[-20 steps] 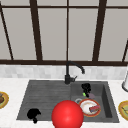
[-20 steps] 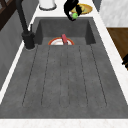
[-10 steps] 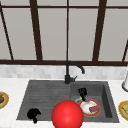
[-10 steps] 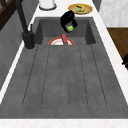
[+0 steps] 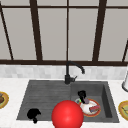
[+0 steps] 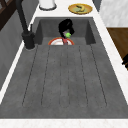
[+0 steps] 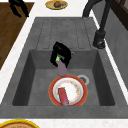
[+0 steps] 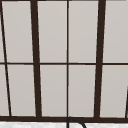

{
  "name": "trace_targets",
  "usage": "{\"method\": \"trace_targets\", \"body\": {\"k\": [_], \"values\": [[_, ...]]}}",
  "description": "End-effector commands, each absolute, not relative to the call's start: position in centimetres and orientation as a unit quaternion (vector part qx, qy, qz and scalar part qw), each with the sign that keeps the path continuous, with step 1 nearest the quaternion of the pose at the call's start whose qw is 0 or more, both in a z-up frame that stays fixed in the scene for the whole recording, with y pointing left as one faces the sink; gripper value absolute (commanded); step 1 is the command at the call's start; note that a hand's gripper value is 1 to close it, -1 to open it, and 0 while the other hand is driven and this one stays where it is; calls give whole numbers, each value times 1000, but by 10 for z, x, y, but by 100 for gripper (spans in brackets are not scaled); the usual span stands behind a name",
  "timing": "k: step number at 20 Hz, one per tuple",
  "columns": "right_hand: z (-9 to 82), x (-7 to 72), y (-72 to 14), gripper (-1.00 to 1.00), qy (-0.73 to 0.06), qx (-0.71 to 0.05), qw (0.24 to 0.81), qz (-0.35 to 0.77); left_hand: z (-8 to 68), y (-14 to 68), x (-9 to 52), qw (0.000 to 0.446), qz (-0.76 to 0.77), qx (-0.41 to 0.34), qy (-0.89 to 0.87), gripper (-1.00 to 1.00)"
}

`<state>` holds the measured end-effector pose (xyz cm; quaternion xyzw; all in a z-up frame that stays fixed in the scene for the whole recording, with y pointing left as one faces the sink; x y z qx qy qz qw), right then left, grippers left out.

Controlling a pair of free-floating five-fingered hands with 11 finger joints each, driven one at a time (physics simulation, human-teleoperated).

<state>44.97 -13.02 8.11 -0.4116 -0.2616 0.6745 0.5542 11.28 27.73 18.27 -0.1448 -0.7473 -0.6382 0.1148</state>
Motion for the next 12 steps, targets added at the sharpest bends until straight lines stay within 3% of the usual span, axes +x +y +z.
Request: {"method": "trace_targets", "body": {"k": [1,12], "values": [[64,452,-132,100,-270,-438,502,695,183,277,113,115,-638,-145,-747,0],[42,447,-168,100,-322,-506,473,645,183,277,113,115,-638,-145,-747,0]]}}
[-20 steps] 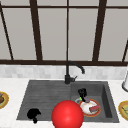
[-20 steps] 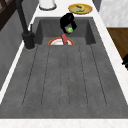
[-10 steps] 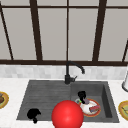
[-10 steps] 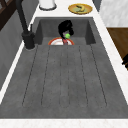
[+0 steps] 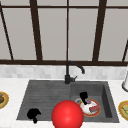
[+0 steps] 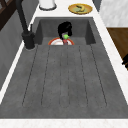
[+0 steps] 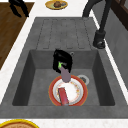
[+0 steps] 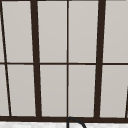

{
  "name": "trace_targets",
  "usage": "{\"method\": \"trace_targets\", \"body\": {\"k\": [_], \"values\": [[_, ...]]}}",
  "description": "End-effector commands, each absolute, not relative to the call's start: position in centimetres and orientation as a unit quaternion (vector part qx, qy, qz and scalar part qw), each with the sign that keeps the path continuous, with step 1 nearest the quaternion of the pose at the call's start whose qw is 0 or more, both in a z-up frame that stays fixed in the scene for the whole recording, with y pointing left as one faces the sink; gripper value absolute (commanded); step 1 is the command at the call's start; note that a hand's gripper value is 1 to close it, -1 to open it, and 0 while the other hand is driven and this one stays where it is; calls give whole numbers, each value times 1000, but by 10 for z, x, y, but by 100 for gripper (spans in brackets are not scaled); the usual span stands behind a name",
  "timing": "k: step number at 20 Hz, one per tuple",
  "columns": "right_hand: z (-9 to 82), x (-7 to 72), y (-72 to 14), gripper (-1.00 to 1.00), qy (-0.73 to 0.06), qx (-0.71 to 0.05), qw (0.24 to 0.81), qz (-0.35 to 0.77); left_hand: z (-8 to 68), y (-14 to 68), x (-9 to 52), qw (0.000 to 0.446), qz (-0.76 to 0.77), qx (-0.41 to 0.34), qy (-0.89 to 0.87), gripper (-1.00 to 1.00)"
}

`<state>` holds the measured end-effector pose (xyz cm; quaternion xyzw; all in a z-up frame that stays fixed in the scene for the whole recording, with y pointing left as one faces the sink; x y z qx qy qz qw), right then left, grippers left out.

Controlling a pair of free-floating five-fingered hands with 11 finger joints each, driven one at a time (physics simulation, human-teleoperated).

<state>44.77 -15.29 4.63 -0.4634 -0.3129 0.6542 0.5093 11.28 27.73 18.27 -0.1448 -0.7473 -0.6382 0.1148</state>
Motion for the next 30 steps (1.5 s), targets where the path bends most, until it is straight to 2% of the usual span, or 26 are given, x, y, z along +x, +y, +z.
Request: {"method": "trace_targets", "body": {"k": [1,8,13,19,25,28,30], "values": [[37,448,-172,100,-330,-511,472,639,183,277,113,115,-638,-145,-747,0],[-19,464,-166,100,-321,-527,456,641,183,277,113,115,-638,-145,-747,0],[-50,486,-160,100,-279,-542,509,608,183,277,113,115,-638,-145,-747,0],[-65,524,-147,100,-274,-518,508,631,183,277,113,115,-638,-145,-747,0],[-66,556,-133,100,-173,-526,520,651,183,277,113,115,-638,-145,-747,0],[-78,559,-122,100,-117,-506,530,670,183,277,113,115,-638,-145,-747,0],[-78,561,-116,100,-98,-509,514,683,183,277,113,115,-638,-145,-747,0]]}}
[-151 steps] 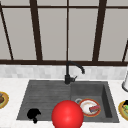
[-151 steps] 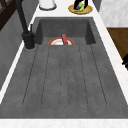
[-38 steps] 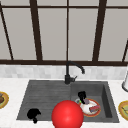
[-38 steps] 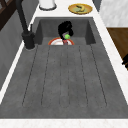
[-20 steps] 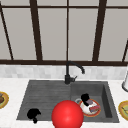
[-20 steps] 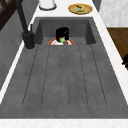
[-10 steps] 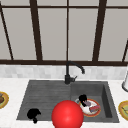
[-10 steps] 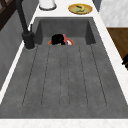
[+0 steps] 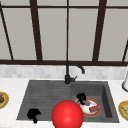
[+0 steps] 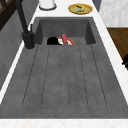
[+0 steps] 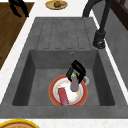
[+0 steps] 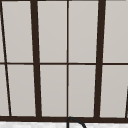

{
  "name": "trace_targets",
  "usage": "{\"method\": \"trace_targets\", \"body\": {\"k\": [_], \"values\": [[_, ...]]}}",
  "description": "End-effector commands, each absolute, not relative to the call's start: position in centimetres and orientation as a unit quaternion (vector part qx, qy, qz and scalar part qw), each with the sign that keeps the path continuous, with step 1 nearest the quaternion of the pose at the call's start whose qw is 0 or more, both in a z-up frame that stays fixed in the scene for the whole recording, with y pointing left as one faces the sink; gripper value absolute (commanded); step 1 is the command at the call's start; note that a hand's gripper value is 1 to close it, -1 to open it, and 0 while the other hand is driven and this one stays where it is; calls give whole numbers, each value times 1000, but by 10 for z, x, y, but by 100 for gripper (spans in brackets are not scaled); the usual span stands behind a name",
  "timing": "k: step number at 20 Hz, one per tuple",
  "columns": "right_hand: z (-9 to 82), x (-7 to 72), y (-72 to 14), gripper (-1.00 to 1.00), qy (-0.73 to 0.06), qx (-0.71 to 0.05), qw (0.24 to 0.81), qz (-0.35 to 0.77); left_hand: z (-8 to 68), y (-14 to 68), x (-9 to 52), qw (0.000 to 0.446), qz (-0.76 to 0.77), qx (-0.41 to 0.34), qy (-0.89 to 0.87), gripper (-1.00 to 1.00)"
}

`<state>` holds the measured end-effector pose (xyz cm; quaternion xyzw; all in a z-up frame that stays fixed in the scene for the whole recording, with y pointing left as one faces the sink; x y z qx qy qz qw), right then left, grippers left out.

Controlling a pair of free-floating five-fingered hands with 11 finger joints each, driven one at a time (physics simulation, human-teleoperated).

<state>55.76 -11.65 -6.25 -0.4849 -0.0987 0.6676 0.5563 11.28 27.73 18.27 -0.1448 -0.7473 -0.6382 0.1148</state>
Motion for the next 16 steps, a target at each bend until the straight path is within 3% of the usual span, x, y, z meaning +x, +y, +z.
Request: {"method": "trace_targets", "body": {"k": [1,6,10,13,16], "values": [[-73,560,-115,100,-95,-526,503,679,183,277,113,115,-638,-145,-747,0],[-67,557,-114,100,-86,-554,494,664,183,277,113,115,-638,-145,-747,0],[-71,569,-120,100,-116,-477,552,674,183,277,113,115,-638,-145,-747,0],[-82,581,-110,100,-114,-452,553,691,183,277,113,115,-638,-145,-747,0],[-91,580,-109,100,-83,-485,524,695,183,277,113,115,-638,-145,-747,0]]}}
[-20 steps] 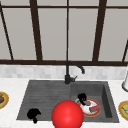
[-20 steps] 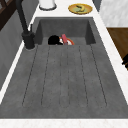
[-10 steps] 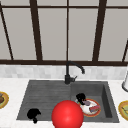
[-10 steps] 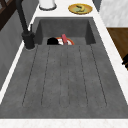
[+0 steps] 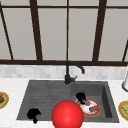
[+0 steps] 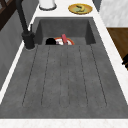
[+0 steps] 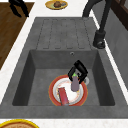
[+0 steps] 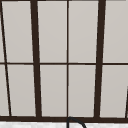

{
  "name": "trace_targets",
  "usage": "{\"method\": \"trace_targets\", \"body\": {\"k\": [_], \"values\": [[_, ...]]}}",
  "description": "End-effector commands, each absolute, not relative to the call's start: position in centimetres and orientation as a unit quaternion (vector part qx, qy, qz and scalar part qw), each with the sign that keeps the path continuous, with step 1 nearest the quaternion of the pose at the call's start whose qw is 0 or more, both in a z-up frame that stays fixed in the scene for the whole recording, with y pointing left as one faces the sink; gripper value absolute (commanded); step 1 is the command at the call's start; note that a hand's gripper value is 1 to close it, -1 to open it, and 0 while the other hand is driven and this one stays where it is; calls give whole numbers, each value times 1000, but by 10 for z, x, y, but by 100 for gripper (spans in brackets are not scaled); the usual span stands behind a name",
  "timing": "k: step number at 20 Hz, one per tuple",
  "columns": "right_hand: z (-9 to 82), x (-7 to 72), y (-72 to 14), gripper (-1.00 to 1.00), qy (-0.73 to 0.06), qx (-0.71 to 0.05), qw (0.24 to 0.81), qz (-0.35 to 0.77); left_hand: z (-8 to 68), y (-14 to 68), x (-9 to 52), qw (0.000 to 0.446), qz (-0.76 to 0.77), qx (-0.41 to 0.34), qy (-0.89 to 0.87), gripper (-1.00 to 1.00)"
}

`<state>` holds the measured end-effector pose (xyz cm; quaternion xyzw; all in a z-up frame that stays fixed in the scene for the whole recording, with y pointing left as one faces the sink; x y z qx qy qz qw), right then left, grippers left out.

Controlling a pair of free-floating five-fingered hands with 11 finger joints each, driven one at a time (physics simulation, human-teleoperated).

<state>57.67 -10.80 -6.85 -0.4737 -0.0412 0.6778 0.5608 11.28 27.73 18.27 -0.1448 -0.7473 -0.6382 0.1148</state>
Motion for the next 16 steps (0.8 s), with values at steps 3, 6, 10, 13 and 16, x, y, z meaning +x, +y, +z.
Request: {"method": "trace_targets", "body": {"k": [3,6,10,13,16], "values": [[-91,576,-124,-100,-78,-491,543,677,183,277,113,115,-638,-145,-747,0],[-85,570,-129,-100,-92,-458,558,685,183,277,113,115,-638,-145,-747,0],[-61,570,-130,-100,-74,-433,575,690,183,277,113,115,-638,-145,-747,0],[-51,570,-142,-100,-70,-445,582,678,183,277,113,115,-638,-145,-747,0],[-37,555,-148,-100,-89,-457,581,668,183,277,113,115,-638,-145,-747,0]]}}
